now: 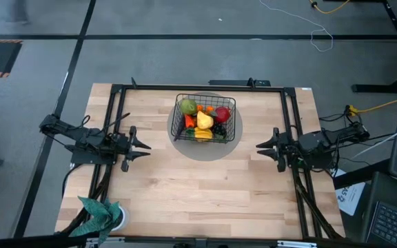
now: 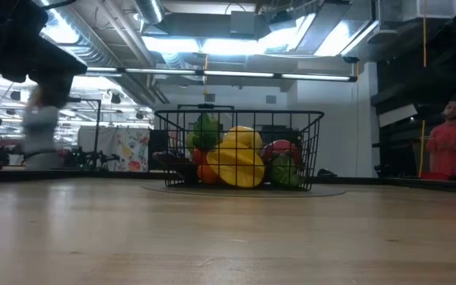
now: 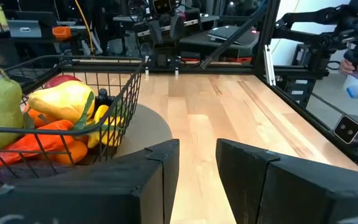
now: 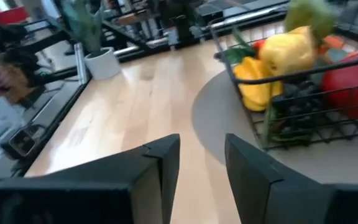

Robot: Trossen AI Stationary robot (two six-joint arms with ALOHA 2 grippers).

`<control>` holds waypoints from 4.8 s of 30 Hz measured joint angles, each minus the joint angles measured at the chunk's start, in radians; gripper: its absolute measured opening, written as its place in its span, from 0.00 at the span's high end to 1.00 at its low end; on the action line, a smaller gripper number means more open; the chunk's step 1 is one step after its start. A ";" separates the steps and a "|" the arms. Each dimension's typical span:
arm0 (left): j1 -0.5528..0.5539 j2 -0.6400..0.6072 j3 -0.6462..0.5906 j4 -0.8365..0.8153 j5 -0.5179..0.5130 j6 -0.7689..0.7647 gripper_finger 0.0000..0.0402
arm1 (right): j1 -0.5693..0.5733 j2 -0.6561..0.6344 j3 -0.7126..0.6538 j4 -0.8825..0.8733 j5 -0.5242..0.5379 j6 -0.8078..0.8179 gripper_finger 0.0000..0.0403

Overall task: Build produce basket
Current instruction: Return to Home Position

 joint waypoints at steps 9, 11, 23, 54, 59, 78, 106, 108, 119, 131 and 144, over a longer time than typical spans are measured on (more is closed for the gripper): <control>0.001 0.001 0.000 0.000 -0.002 0.013 0.76 | 0.000 0.003 0.000 0.006 0.042 -0.012 0.71; 0.001 0.011 0.000 -0.001 -0.002 0.012 0.76 | 0.000 0.004 0.000 0.006 0.043 -0.016 0.71; 0.001 0.110 0.000 0.000 -0.043 -0.143 0.76 | 0.000 0.004 0.000 0.006 0.045 -0.065 0.71; 0.000 0.156 -0.001 0.002 -0.048 -0.142 0.76 | 0.000 0.004 0.000 0.007 0.043 -0.035 0.71; 0.000 0.156 -0.001 0.002 -0.048 -0.142 0.76 | 0.000 0.004 0.000 0.007 0.043 -0.035 0.71; 0.000 0.156 -0.002 0.002 -0.048 -0.142 0.76 | 0.000 0.004 0.000 0.007 0.043 -0.034 0.71; 0.000 0.156 -0.002 0.002 -0.048 -0.142 0.76 | 0.000 0.004 0.000 0.007 0.043 -0.035 0.71; 0.000 0.156 -0.002 0.002 -0.048 -0.142 0.76 | 0.000 0.004 0.000 0.007 0.043 -0.035 0.71; 0.000 0.156 -0.002 0.002 -0.048 -0.142 0.76 | 0.000 0.004 0.000 0.007 0.043 -0.035 0.71; 0.000 0.156 -0.002 0.002 -0.048 -0.142 0.76 | 0.000 0.004 0.000 0.007 0.043 -0.035 0.71; 0.000 0.156 -0.002 0.002 -0.048 -0.142 0.76 | 0.000 0.004 0.000 0.007 0.043 -0.035 0.71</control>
